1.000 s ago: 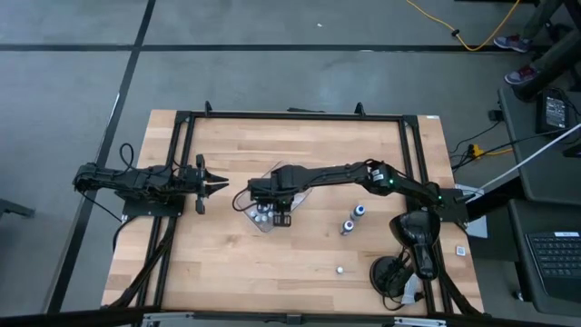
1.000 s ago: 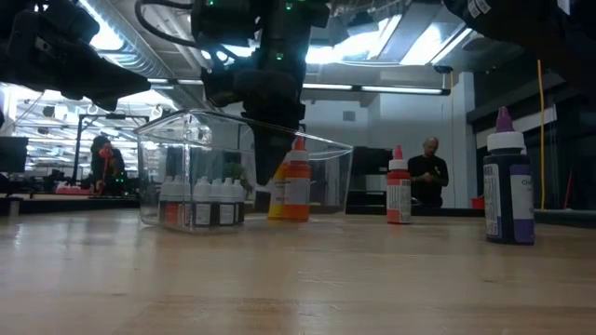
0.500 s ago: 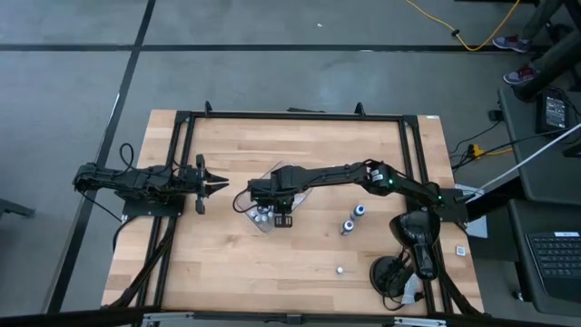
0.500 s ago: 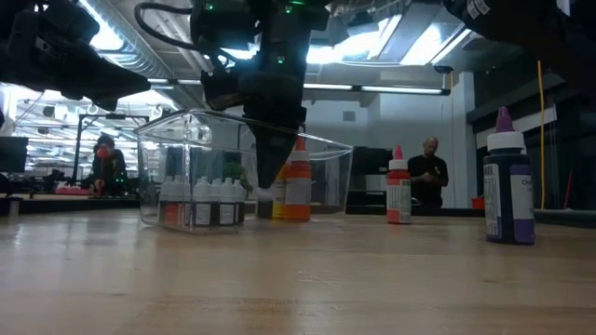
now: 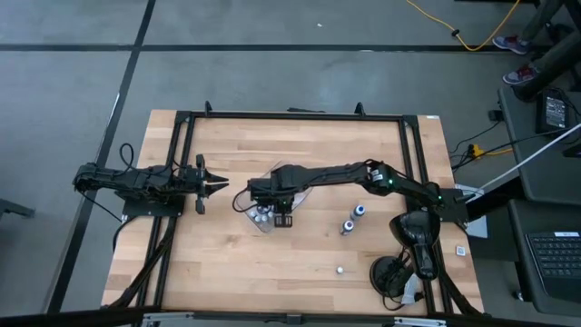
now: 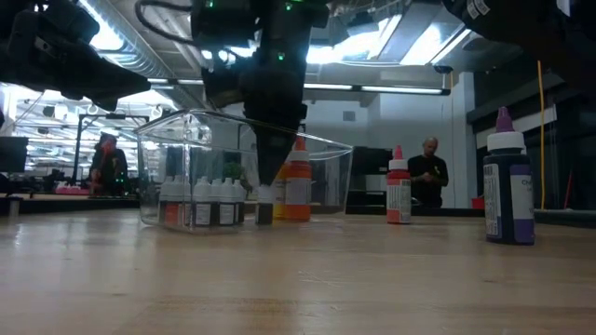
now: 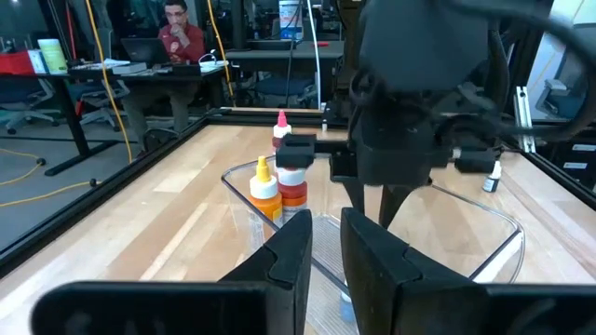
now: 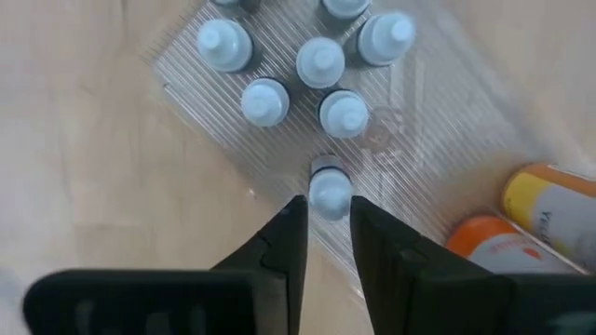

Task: Pick & Place food coloring
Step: Put the small white food coloring bottle into the transparent bin, then put the small black food coloring bottle into the transparent bin

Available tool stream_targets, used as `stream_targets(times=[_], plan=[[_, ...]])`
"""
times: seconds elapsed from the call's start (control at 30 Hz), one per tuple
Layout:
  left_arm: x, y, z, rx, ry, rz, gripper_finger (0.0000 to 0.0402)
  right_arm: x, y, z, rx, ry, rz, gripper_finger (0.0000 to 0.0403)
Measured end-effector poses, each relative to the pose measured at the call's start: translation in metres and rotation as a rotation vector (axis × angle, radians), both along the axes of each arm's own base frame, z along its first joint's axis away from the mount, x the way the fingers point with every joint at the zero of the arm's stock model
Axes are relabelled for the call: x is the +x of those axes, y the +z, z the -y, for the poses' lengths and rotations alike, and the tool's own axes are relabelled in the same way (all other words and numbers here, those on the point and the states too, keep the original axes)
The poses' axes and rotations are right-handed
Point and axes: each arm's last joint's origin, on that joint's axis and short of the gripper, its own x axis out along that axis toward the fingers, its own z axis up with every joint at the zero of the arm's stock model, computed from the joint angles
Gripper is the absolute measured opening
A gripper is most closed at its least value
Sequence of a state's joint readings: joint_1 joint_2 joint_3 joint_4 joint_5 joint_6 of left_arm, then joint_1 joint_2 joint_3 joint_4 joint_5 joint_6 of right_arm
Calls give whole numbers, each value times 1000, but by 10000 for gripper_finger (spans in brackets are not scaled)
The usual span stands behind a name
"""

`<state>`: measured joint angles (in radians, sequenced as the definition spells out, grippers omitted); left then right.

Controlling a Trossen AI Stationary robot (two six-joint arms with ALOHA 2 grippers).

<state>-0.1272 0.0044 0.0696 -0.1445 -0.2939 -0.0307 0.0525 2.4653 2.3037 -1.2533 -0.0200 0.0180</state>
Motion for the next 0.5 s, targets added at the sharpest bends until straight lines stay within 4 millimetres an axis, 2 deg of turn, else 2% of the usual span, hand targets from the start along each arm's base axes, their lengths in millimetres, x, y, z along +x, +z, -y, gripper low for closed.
stream_targets(times=[0.2,0.5], plan=[[0,0,0,0,0,0,53,1,19,1,-30,-7,55,87],[0,0,0,0,0,0,55,-11,49,-1,-69,-38,74,88]])
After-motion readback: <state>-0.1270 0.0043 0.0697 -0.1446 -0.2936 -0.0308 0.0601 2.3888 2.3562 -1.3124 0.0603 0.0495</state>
